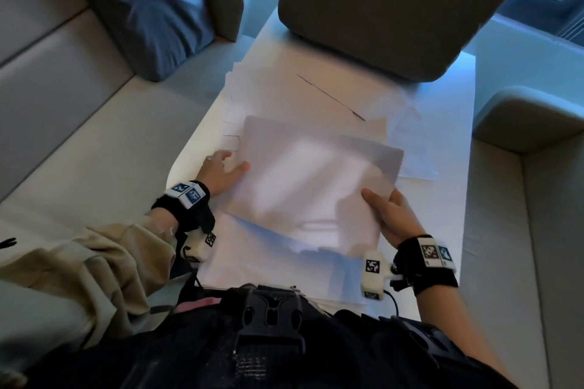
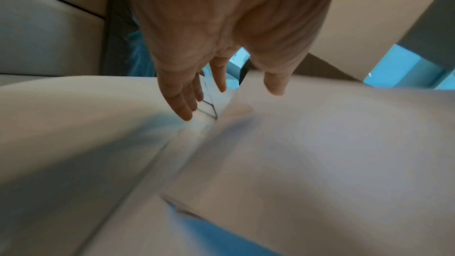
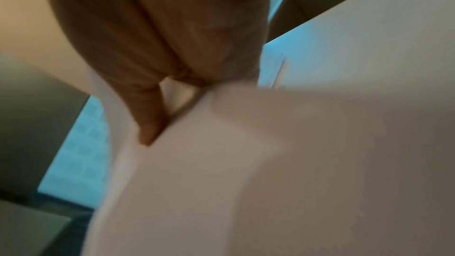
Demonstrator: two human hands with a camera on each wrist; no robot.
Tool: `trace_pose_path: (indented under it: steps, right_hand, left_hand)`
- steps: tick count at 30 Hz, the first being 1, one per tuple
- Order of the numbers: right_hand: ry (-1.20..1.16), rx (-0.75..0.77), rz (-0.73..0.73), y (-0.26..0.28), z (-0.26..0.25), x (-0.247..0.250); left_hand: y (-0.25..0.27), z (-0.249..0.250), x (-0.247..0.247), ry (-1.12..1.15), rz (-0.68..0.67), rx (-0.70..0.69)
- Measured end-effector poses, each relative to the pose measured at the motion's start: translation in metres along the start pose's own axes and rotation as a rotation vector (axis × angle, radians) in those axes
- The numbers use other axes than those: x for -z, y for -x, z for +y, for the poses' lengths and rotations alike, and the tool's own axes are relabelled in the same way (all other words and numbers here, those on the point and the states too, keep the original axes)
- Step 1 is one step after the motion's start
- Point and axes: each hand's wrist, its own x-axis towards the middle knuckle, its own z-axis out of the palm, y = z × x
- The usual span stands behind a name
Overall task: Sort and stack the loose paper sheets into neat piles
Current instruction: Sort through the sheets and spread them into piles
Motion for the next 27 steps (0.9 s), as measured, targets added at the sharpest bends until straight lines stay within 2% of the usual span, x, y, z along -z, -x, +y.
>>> trace_pose_path:
  steps: [4, 8, 11, 13, 15, 17, 19, 21, 24, 25, 27]
  right_hand:
    - [-0.080, 0.040, -0.057, 0.020, 0.001, 0.013]
    - [0.000, -0.035, 0.032, 0.020, 0.022, 0.027]
    - [0.274, -0.084, 0.150, 0.011, 0.049, 0.031]
    - [0.471, -0.129, 0.178, 0.006, 0.067, 0.033]
    - [0.525, -0.132, 0.173, 0.007, 0.075, 0.034]
    - [0.478, -0.112, 0.169, 0.011, 0.075, 0.035]
    - [0.426, -0.111, 0.146, 0.014, 0.072, 0.038]
    - [0.482, -0.138, 0.116, 0.012, 0.074, 0.042]
    - [0.856, -0.225, 0.080, 0.006, 0.083, 0.045]
    - [0.966, -0.248, 0.083, 0.004, 0.085, 0.044]
    - [1.027, -0.266, 0.118, 0.001, 0.089, 0.039]
  left_hand:
    - [0.007, 0.014, 0.012, 0.261, -0.125, 0.043]
    - [0.009, 0.018, 0.015, 0.269, -0.227, -0.039]
    - [0.012, 0.013, 0.009, 0.150, -0.332, -0.091]
    - [0.013, 0.006, 0.005, 0.051, -0.374, -0.099]
    - [0.013, -0.003, 0.003, -0.103, -0.355, -0.109]
    - [0.013, -0.013, 0.004, -0.237, -0.284, -0.099]
    - [0.015, -0.017, 0.009, -0.368, -0.193, -0.060]
    - [0.015, -0.017, 0.016, -0.509, -0.171, 0.036]
    - [0.021, -0.013, 0.021, -0.537, -0.282, 0.198]
    - [0.023, -0.013, 0.021, -0.518, -0.315, 0.213]
    - [0.027, -0.011, 0.016, -0.531, -0.360, 0.214]
